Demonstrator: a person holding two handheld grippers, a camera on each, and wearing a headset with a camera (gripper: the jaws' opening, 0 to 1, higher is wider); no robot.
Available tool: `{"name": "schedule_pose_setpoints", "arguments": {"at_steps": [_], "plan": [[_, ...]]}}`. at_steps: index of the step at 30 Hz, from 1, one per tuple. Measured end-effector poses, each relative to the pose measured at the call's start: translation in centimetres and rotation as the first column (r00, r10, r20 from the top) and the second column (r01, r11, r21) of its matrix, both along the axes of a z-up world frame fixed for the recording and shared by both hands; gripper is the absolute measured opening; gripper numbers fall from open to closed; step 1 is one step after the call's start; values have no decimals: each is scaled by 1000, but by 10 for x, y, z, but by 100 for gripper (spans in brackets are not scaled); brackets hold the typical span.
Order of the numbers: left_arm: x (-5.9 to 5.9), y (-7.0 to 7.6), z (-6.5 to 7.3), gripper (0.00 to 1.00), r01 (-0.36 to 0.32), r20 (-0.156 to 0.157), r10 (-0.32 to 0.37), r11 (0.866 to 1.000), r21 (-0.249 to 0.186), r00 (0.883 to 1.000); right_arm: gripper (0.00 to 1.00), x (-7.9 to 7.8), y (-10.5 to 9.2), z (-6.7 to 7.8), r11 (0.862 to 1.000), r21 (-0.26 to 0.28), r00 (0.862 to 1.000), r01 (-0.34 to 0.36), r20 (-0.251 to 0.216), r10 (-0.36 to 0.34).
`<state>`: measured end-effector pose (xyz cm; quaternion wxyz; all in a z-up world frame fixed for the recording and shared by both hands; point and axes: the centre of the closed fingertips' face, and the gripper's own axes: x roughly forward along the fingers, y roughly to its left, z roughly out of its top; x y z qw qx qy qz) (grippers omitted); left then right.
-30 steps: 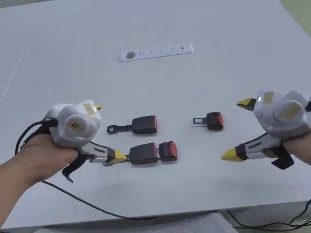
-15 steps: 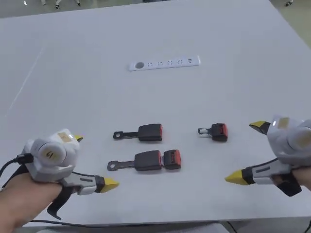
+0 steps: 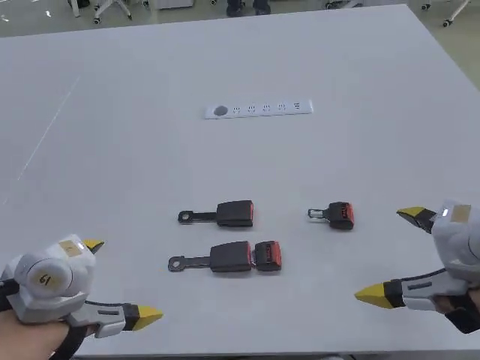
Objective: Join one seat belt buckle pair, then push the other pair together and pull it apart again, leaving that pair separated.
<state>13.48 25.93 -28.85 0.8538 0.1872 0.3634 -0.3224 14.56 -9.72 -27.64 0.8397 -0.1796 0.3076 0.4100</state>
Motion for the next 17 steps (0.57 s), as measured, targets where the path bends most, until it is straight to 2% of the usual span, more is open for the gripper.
{"name": "schedule_pose_setpoints", "arguments": {"at_steps": [4,6,9,11,14,15,17], "plan": [[2,9,4,100,-45,12,45,999,0,999,100,1,1,7,999,23,999,33,12,-33],[2,10,5,100,-56,12,56,998,-16,998,100,-2,4,6,998,49,1000,28,-9,-27],[0,11,4,100,-63,14,63,998,-10,998,100,-5,2,-1,998,46,999,35,-27,-33],[-1,11,5,100,-67,15,68,998,-17,998,100,-4,1,2,999,39,999,37,5,-37],[-4,11,5,100,-66,14,66,998,-24,998,100,6,5,20,996,86,994,26,106,-35],[-5,11,5,100,-65,14,65,998,-24,998,100,6,8,24,995,103,992,12,124,-24],[-7,12,5,100,-66,16,66,997,-29,998,100,5,6,23,996,86,994,16,110,-26]]}}
